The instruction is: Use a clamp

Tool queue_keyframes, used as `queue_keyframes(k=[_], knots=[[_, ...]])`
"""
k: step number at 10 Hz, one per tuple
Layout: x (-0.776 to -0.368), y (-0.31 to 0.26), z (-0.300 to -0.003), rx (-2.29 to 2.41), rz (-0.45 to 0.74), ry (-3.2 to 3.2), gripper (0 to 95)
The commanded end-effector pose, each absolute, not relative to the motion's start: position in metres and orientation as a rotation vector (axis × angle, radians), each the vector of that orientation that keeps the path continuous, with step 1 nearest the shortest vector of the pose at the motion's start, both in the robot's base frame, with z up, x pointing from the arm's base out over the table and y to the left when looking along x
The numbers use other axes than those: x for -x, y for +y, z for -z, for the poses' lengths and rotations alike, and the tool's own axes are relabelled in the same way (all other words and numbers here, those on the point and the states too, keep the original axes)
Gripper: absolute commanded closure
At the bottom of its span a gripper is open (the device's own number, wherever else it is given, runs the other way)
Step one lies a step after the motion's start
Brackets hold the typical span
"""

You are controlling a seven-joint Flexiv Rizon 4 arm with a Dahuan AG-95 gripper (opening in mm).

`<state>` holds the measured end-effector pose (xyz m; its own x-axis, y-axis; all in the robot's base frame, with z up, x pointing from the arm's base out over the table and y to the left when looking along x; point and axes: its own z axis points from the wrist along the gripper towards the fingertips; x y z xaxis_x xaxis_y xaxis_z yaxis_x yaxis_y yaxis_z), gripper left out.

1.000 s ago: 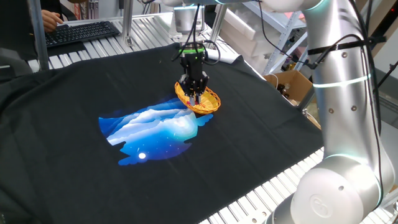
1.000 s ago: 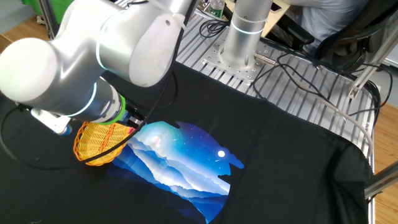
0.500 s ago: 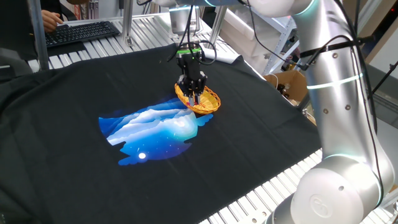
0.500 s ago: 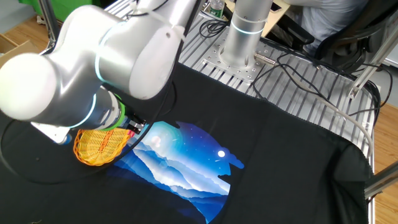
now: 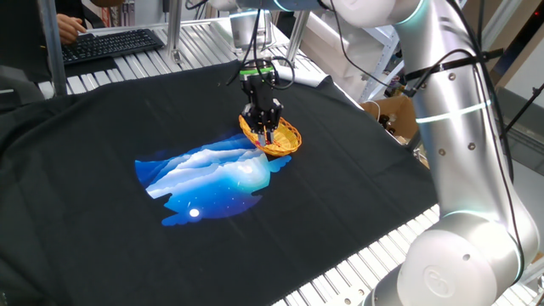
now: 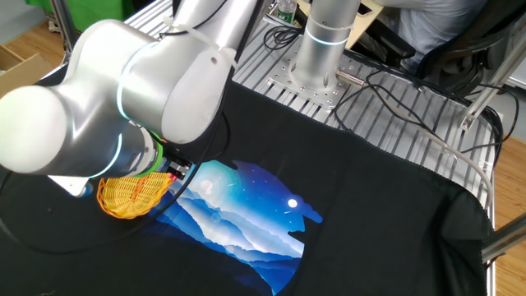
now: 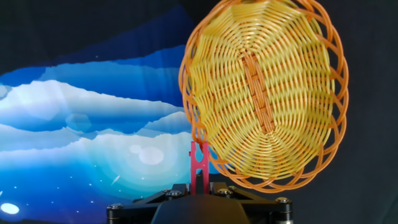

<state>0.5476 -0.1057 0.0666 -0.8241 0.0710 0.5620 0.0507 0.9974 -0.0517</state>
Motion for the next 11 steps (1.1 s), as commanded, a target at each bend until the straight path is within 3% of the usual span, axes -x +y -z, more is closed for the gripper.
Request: queue_keyframes(k=[1,11], knots=[[-0.5485,-0.1067,-0.0673,0.087,-0.053,-2.540,95.0],[-0.5493,-0.1070,-0.0631,0.111,-0.029,-2.516,95.0]])
